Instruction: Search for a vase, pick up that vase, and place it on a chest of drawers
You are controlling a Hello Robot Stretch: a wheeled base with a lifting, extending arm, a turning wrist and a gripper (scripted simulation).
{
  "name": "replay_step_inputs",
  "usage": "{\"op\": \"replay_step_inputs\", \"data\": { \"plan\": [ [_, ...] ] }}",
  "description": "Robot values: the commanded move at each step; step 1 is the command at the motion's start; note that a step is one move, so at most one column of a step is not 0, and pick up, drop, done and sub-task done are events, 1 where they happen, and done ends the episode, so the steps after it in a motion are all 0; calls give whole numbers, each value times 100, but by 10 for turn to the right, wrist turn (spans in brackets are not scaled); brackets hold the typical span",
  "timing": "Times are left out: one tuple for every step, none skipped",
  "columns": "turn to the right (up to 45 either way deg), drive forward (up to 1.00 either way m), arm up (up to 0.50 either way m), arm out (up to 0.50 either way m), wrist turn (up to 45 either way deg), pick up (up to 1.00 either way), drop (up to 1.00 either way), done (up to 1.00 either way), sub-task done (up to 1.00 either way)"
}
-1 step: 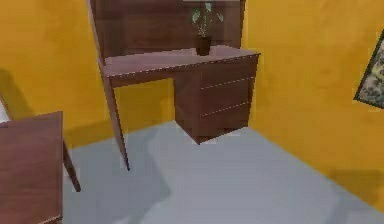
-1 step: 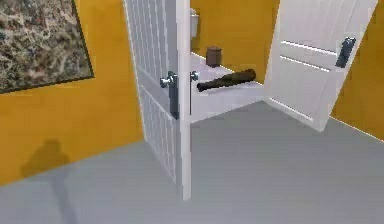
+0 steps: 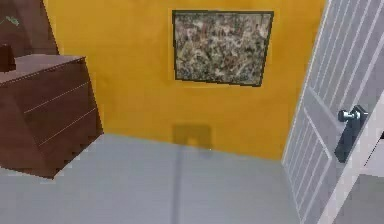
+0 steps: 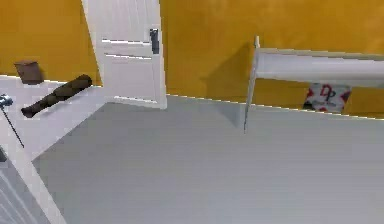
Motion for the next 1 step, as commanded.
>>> {"op": "replay_step_inputs", "data": {
  "plan": [
    [450,0,0,0,0,0,0,0,0]
  ]
}}
